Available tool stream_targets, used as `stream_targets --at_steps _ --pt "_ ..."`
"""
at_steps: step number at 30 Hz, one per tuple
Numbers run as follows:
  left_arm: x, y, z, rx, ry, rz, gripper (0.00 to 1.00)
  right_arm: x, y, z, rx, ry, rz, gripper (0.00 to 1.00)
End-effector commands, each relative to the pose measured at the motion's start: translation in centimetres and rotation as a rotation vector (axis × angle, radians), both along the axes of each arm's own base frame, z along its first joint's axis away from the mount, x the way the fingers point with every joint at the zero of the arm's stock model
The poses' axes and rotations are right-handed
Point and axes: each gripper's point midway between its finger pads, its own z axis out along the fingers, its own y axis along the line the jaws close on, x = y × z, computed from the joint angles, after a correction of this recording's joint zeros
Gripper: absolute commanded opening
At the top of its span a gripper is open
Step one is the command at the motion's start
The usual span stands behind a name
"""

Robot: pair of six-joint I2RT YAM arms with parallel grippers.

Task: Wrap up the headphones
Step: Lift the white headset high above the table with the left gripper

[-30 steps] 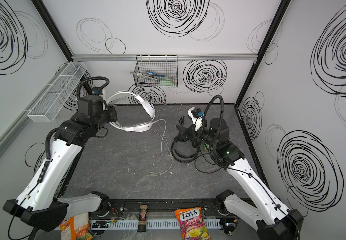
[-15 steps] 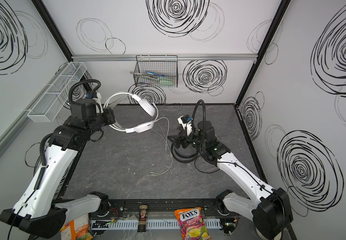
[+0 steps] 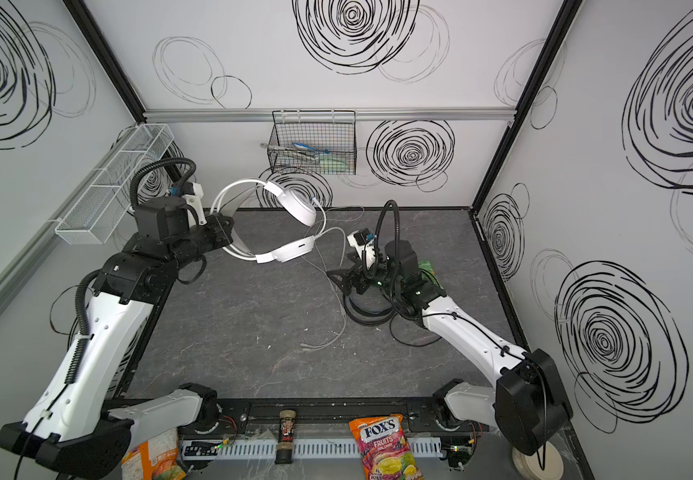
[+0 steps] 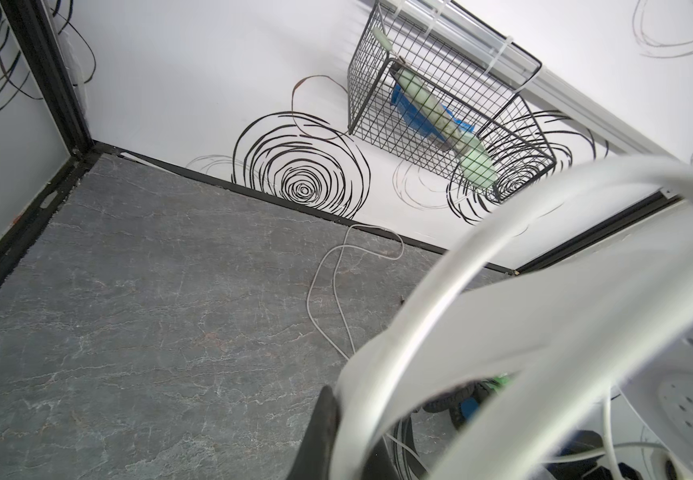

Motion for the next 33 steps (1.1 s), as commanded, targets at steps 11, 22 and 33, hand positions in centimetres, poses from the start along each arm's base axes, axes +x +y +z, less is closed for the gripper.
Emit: stream_targets --at_steps 11,22,33 --pt "-2.5 -1.5 8.7 -0.215 -0.221 -0.085 0.0 -0.8 -0.6 3.7 0.061 -0.08 -0.004 0.93" --pt "-3.7 -1.9 12.1 -0.259 -0.268 -0.123 0.0 -0.2 -0.1 6.1 0.096 -0.126 0.009 0.92" --pt "-5.2 -2.8 15.8 -0.356 -0.326 -0.183 0.0 0.1 0.9 7.2 0.128 -0.141 0.049 0.92"
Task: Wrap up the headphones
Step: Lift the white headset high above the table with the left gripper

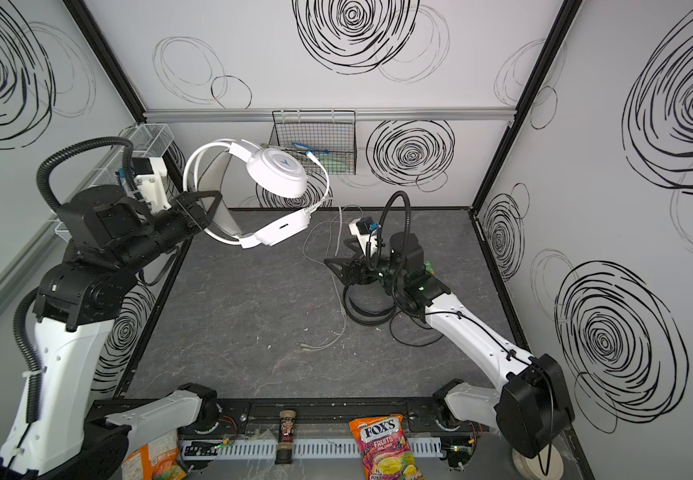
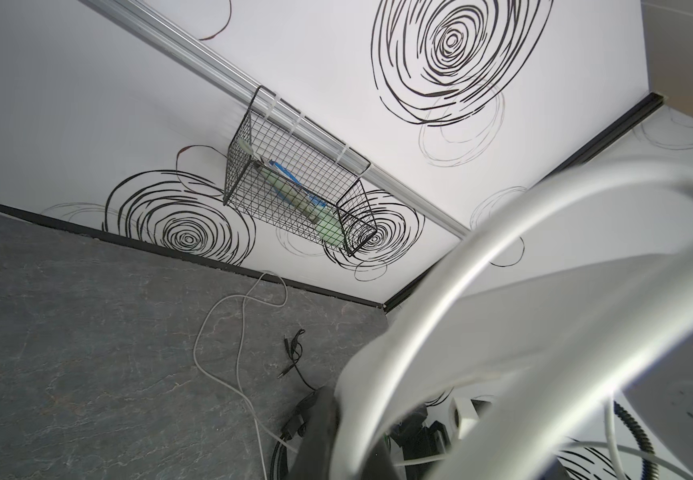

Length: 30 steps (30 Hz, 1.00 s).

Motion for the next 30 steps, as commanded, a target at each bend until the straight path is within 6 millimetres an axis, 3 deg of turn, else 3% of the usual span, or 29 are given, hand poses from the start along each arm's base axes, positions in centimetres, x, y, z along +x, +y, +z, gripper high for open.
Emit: stream_targets --at_steps 1,14,20,30 --pt "-0.8 -0.4 4.4 -0.102 -0.112 -0.038 0.0 0.0 0.4 2.3 0.045 -0.048 0.026 0.92" --pt "-1.4 -0.6 8.2 -0.194 -0.175 -0.097 0.0 -0.5 0.3 1.5 0.04 -0.043 0.038 0.86" --pt "-1.4 -0.3 8.7 -0.229 -0.181 -0.11 0.0 -0.5 0.5 1.8 0.05 -0.047 0.046 0.82" --pt "-1.5 -0.6 8.8 -0.241 -0.191 -0.135 0.0 -0.2 0.9 1.6 0.067 -0.041 0.05 0.83"
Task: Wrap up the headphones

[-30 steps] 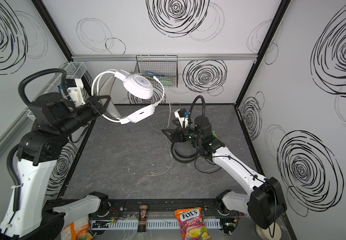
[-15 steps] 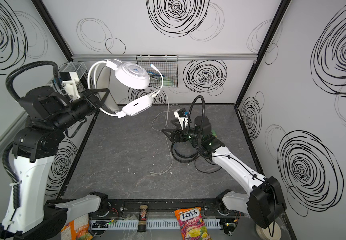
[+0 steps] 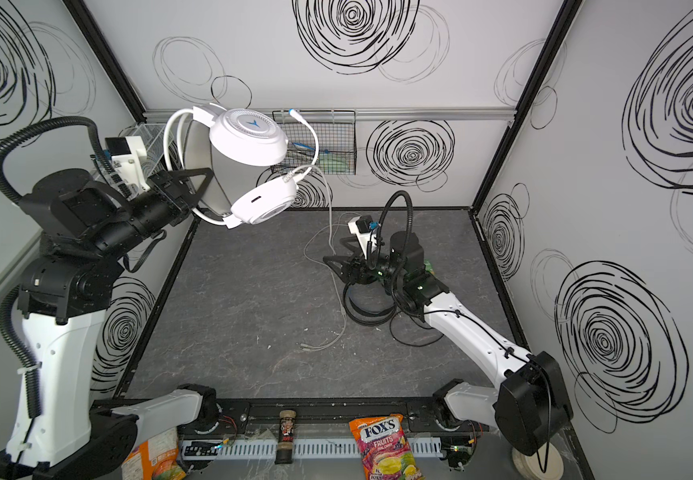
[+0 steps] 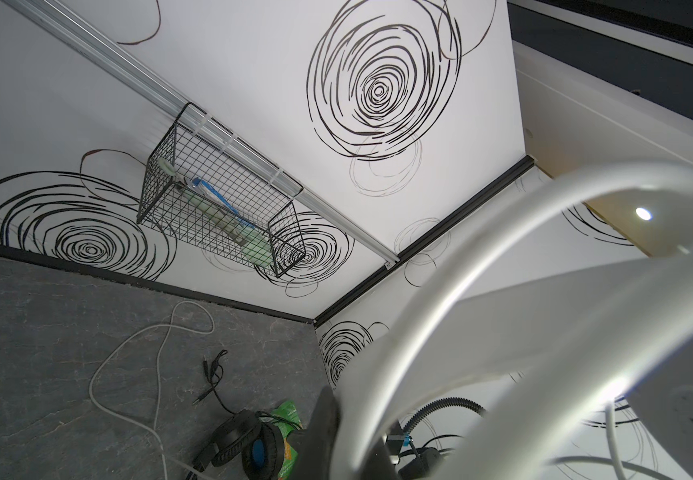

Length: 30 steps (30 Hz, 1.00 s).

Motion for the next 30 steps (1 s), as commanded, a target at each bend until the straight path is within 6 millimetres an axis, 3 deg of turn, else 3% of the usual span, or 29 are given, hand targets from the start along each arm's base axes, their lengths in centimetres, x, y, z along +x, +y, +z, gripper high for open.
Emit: stream_targets --at_steps 1,12,17,25,30 --pt "-1.2 -0.1 3.5 -0.055 -0.123 -0.025 0.0 -0.1 0.6 0.7 0.03 -0.023 0.02 0.82" --pt "-0.9 -0.1 3.2 -0.054 -0.116 -0.025 0.0 -0.5 1.6 0.4 0.029 -0.035 0.05 0.67" --pt "-0.7 -0.2 3.2 -0.057 -0.116 -0.027 0.0 -0.6 1.4 0.0 0.017 -0.034 0.041 0.53" --pt "-0.4 0.2 3.0 -0.073 -0.122 -0.021 0.0 -0.2 0.7 -0.2 -0.015 -0.03 0.008 0.11" --pt "0.2 0.8 2.5 -0.077 -0.11 -0.014 0.0 1.1 -1.8 0.2 -0.037 -0.027 -0.093 0.0"
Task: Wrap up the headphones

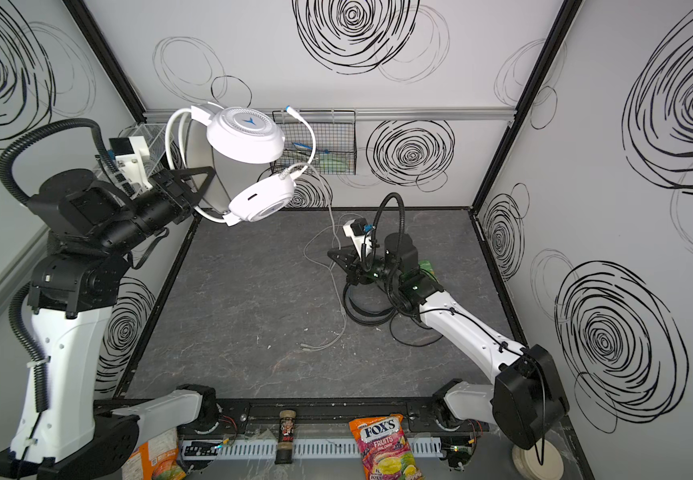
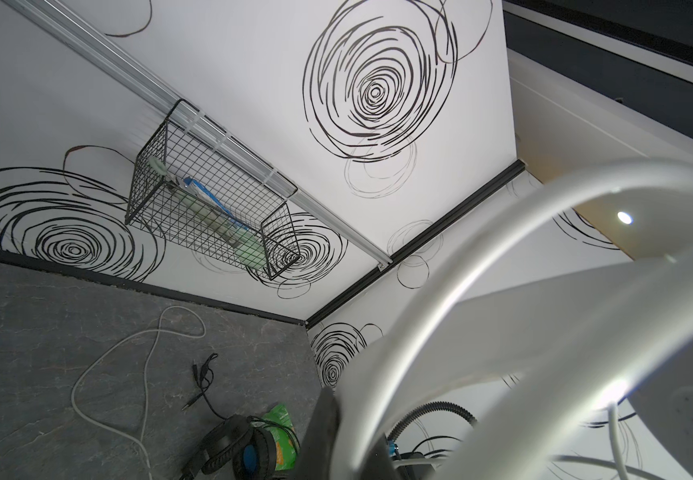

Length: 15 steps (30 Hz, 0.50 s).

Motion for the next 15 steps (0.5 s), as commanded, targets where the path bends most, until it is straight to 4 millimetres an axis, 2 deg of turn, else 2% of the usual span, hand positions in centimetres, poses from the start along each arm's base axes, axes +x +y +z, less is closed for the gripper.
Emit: stream_targets --at_steps 1,6,15 --pt "-0.9 0.5 3.2 -0.041 -0.116 -0.004 0.0 0.8 -2.4 1.6 -0.013 -0.039 -0.096 0.0" --pt "0.0 2.2 1.5 0.011 -0.082 0.07 0.0 2.2 -6.0 3.2 -0.116 -0.13 -0.265 0.0" --pt "1.2 5.3 -4.1 0.14 0.05 0.233 0.0 3.1 -9.7 7.9 -0.24 -0.318 -0.46 0.0"
